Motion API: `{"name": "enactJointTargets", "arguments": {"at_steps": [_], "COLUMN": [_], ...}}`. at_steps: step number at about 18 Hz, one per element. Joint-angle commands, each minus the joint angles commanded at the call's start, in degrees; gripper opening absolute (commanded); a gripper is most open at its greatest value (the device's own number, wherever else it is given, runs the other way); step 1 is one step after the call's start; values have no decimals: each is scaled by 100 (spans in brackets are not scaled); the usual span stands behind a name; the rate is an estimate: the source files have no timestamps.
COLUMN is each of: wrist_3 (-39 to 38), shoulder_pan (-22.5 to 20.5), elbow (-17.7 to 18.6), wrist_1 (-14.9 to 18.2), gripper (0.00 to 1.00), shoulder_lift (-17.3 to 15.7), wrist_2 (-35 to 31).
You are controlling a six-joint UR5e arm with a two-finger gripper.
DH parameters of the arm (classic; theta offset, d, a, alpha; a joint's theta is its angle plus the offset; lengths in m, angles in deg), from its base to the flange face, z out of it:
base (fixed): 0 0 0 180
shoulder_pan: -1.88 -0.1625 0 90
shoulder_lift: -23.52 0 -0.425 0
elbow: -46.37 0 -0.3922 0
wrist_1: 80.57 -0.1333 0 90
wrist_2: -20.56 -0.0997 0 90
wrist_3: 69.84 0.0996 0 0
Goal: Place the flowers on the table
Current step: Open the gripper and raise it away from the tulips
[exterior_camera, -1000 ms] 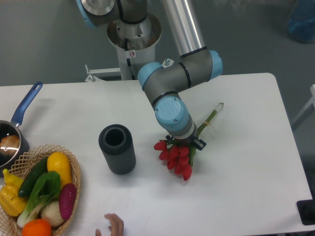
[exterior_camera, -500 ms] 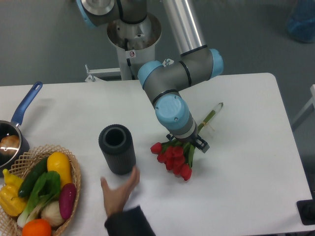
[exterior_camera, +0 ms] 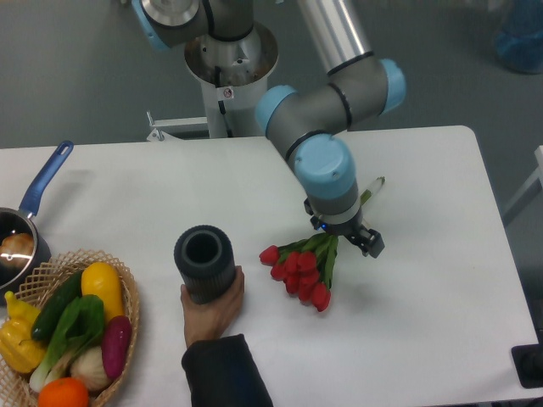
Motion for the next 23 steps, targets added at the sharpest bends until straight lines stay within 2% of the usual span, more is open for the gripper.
{"name": "enactJointTargets", "arguments": {"at_steps": [4,7,9,11,14,19,23], "wrist_3": [9,44,105,289,894,2204,2619], "shoulder_pan": [-79,-184,-359,-623,-1106,-1730,-1898], "elbow": [-53,-27,-18,17,140,491,527], "wrist_1": [-53,-44,-35,8,26,44,158], "gripper": [100,100,100,100,100,100,100], "shoulder_lift": [-202,-439,-579,-746,-1010,-1344,-1424], "wrist_2": [369,387,501,964,1546,1942,1952]}}
